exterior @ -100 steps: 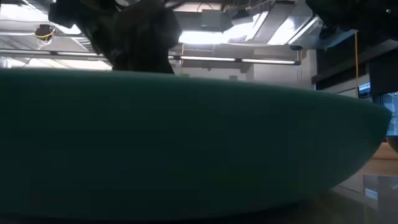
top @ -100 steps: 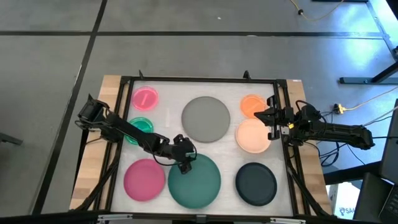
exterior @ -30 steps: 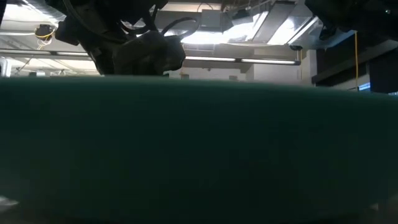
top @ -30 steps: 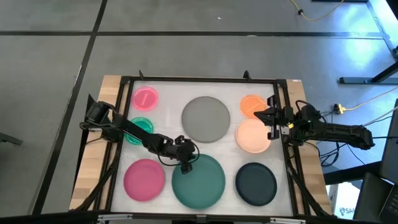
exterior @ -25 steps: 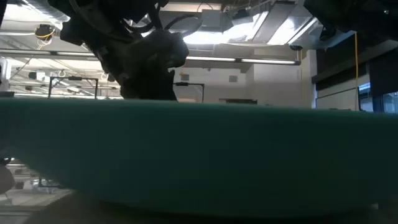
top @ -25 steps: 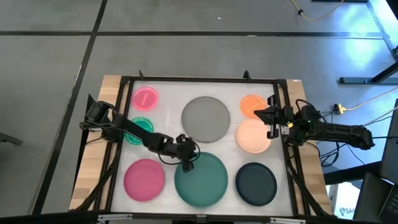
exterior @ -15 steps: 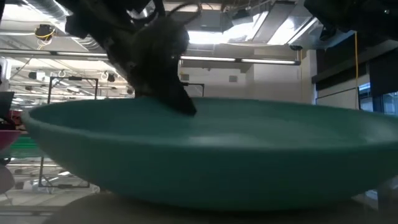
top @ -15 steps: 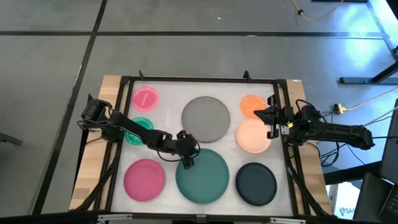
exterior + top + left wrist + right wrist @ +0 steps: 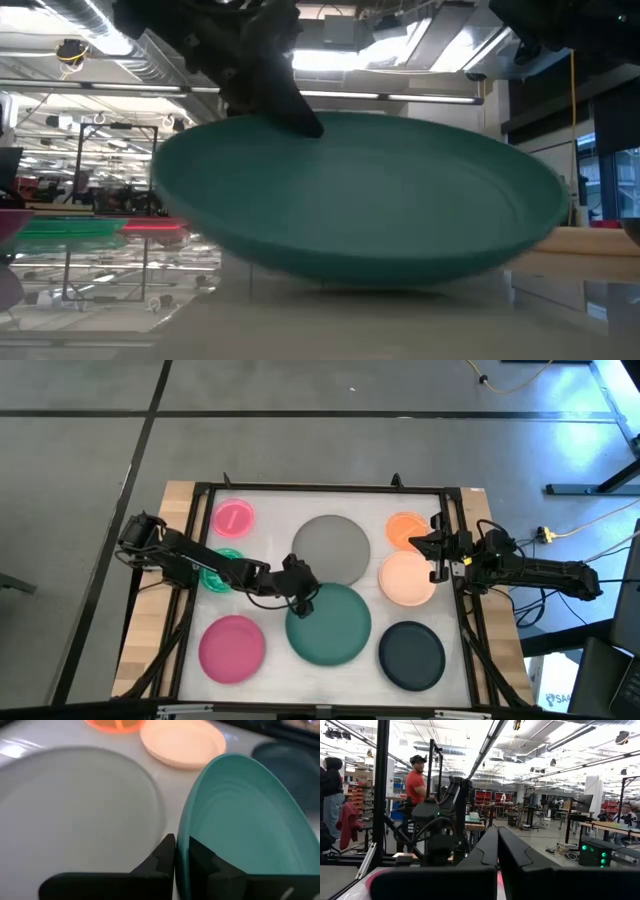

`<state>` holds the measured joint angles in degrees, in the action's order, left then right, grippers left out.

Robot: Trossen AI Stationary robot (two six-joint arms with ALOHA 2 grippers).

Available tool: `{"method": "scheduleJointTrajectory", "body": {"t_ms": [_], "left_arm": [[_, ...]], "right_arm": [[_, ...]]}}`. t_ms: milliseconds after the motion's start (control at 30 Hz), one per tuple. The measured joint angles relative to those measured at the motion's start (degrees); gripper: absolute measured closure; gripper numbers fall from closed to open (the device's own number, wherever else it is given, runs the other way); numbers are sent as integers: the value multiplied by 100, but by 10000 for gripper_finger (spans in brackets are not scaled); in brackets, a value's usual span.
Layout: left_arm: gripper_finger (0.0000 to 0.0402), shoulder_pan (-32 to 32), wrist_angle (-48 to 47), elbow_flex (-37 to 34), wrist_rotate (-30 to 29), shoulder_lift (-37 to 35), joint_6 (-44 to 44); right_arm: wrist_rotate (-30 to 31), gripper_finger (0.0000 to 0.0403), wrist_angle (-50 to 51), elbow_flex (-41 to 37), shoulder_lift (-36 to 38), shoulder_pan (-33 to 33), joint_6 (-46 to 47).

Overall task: Stack plastic plates
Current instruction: Stack the green plate on the gray plate

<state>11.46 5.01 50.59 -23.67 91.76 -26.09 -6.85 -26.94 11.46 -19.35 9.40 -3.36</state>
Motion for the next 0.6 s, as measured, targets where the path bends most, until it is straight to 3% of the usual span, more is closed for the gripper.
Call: {"method": "scheduleJointTrajectory", "body": {"t_ms": [600], "left_arm": [[381,-607,279,-2,-115,-306,445]], "right_arm": [[0,400,2,0,0,1,2]]}}
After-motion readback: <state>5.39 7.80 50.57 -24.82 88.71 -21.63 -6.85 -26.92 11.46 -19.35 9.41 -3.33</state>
